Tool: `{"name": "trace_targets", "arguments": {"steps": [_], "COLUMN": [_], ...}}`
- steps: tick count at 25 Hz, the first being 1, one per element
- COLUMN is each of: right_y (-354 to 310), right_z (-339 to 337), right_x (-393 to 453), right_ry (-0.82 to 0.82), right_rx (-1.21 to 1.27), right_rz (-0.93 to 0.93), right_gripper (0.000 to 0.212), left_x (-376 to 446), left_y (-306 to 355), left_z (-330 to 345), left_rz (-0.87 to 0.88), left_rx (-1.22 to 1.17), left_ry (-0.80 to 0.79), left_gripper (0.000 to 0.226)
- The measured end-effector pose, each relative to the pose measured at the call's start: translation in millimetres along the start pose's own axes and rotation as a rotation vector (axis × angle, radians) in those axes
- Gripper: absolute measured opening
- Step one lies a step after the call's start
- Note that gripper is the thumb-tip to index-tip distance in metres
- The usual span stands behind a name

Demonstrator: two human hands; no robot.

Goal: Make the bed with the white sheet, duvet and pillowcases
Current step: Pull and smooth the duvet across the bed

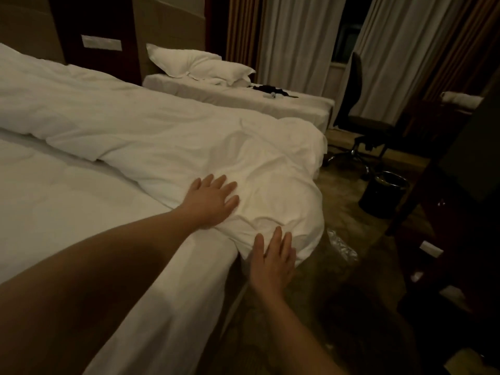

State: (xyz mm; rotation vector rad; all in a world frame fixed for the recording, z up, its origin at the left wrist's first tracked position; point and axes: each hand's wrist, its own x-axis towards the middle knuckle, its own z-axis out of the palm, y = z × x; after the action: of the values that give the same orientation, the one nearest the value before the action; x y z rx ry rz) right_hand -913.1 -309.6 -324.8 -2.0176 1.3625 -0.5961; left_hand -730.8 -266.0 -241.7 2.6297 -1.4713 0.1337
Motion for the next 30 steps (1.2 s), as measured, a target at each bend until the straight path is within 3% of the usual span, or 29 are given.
{"name": "trace_targets", "arguments": {"steps": [6,11,15,18,21,23,26,30], "right_y": [12,-3,-5,0,-2,4,26,72], "right_z": [-9,-4,2,21,15,-11,-67,-83], "right_x": [-13,14,33,46,44,49,54,46], "right_ry": [-0.030,-0.032,0.029,0.066,0.221,0.332,0.408,0.446], "right_rx": [0.680,1.028,1.320,1.258,1.130,0.984,0.815,0.696], "right_rz": [0.529,0.670,0.801,0.817,0.757,0.613,0.366,0.339], "right_gripper": [0.105,0.103,0.105,0.109,0.075,0.058,0.045,0.036], "left_x": [-53,-36,-22,-14,-9,-4,2,3], "left_y": [60,66,66,68,70,73,83,88], "left_z": [7,10,25,30,24,15,7,18], "left_rz": [0.106,0.116,0.101,0.092,0.078,0.055,0.034,0.066], "left_rx": [0.088,0.256,0.290,0.268,0.258,0.221,0.178,0.211], "left_ry": [0.063,0.106,0.245,0.340,0.312,0.302,0.339,0.383], "left_gripper": [0.072,0.080,0.068,0.061,0.061,0.058,0.055,0.062]}}
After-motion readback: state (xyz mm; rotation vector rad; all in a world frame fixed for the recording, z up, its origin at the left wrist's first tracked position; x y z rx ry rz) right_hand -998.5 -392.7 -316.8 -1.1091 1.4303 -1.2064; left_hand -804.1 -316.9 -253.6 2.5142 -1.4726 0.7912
